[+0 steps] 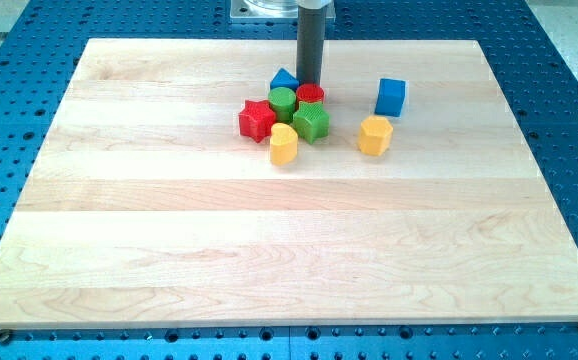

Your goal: Nudge the triangle above the red circle

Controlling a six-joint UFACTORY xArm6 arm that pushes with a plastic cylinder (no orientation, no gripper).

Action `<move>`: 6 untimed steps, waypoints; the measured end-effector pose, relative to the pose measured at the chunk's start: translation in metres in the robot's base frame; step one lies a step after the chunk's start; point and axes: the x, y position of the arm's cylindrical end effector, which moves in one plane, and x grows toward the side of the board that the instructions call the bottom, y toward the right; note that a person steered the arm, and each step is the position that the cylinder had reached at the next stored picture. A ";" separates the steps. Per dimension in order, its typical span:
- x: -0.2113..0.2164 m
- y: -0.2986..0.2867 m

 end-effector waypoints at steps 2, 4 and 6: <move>-0.033 -0.053; -0.006 -0.073; -0.002 0.060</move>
